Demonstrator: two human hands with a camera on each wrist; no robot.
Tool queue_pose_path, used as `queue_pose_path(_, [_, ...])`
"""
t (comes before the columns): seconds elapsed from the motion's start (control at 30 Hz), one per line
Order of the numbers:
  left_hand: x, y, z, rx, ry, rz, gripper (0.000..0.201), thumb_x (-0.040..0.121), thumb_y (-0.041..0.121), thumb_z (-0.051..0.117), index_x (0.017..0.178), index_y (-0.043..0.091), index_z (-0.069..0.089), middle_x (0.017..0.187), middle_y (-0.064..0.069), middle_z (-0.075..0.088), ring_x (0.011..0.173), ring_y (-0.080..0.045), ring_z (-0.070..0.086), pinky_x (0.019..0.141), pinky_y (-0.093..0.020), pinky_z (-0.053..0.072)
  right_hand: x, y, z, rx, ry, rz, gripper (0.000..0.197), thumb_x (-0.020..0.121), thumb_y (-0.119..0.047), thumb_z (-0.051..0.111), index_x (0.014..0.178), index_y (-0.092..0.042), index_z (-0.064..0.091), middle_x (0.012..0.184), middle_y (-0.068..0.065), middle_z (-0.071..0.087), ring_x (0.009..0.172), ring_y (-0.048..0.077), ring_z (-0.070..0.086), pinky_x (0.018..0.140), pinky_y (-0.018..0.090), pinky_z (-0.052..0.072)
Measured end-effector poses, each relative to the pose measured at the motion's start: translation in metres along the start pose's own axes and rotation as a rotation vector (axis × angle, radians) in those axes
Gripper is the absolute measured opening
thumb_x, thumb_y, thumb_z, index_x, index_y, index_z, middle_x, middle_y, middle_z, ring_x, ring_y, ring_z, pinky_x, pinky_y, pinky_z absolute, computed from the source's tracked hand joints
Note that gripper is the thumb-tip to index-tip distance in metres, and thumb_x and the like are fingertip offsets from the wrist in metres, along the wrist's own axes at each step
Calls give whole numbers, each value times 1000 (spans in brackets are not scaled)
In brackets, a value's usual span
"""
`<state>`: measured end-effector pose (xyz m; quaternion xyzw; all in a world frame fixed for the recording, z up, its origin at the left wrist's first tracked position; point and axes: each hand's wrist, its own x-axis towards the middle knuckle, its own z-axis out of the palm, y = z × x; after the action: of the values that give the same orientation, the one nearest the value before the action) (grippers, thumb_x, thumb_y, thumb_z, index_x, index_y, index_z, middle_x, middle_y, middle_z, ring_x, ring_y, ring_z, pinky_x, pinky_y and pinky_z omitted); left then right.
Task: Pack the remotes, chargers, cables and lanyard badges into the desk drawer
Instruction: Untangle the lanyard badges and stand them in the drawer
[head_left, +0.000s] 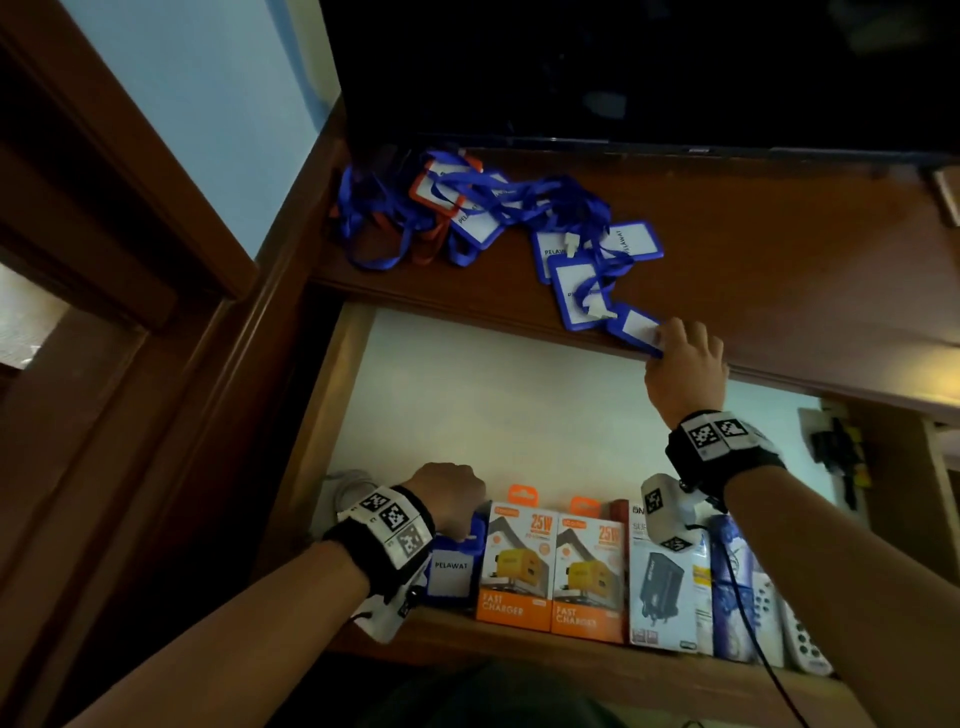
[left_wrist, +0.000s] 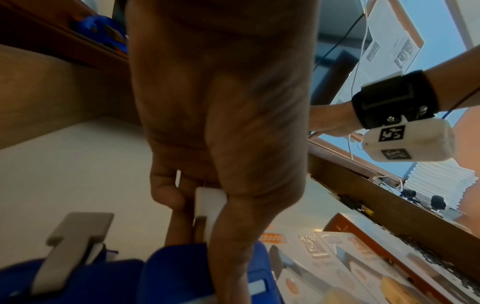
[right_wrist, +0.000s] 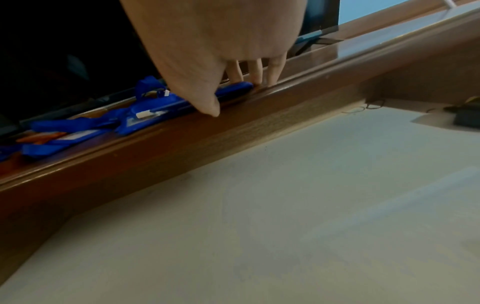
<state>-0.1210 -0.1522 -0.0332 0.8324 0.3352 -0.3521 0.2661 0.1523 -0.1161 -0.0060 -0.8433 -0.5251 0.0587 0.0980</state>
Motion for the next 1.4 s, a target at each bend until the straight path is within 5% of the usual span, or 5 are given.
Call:
queue_pose_path(0.23, [0, 2, -13, -362, 338, -28, 32, 88, 36, 59, 117, 21, 58, 118, 1, 53, 108, -17, 52, 88, -33, 45, -20, 10, -22, 256, 30, 5, 16, 91, 0, 42, 103, 3, 51, 90, 31, 60, 82, 46, 56, 60, 37, 30])
queue_pose_path(0.73, [-7, 108, -120, -1689, 689, 98, 26, 91, 40, 59, 111, 24, 60, 103, -2, 71, 89, -15, 71, 71, -30, 55, -103, 14, -46, 401, 100, -323, 46, 84, 3, 49, 128, -9, 57, 99, 12, 69, 79, 35, 54, 66, 29, 34])
queue_pose_path(1.07, [-9, 117, -112, -1090, 846, 10, 28, 97, 18, 48, 124, 17, 55, 110, -8, 65, 84, -20, 64, 60, -26, 51, -126, 32, -48, 506, -92, -389, 50, 82, -26, 60, 131, -14, 56, 120, 2, 64, 95, 23, 56, 76, 23, 38])
queue_pose_path(1.2, [-20, 111, -110, -981, 789, 84, 32, 97, 18, 47, 128, 21, 55, 115, -4, 66, 87, -20, 65, 67, -33, 51, -118, 37, -68, 869, -78, -118, 33, 88, -7, 61, 118, -21, 63, 114, -6, 66, 90, 6, 61, 72, 25, 47])
queue_pose_path(1.4, [-46, 101, -111, -803, 579, 297, 29, 97, 16, 50, 112, 40, 58, 110, 1, 68, 99, -17, 64, 79, -38, 54, -89, 25, -93, 1254, -324, -138, 76, 80, 21, 39, 135, -30, 50, 141, -15, 46, 90, 18, 63, 73, 30, 48])
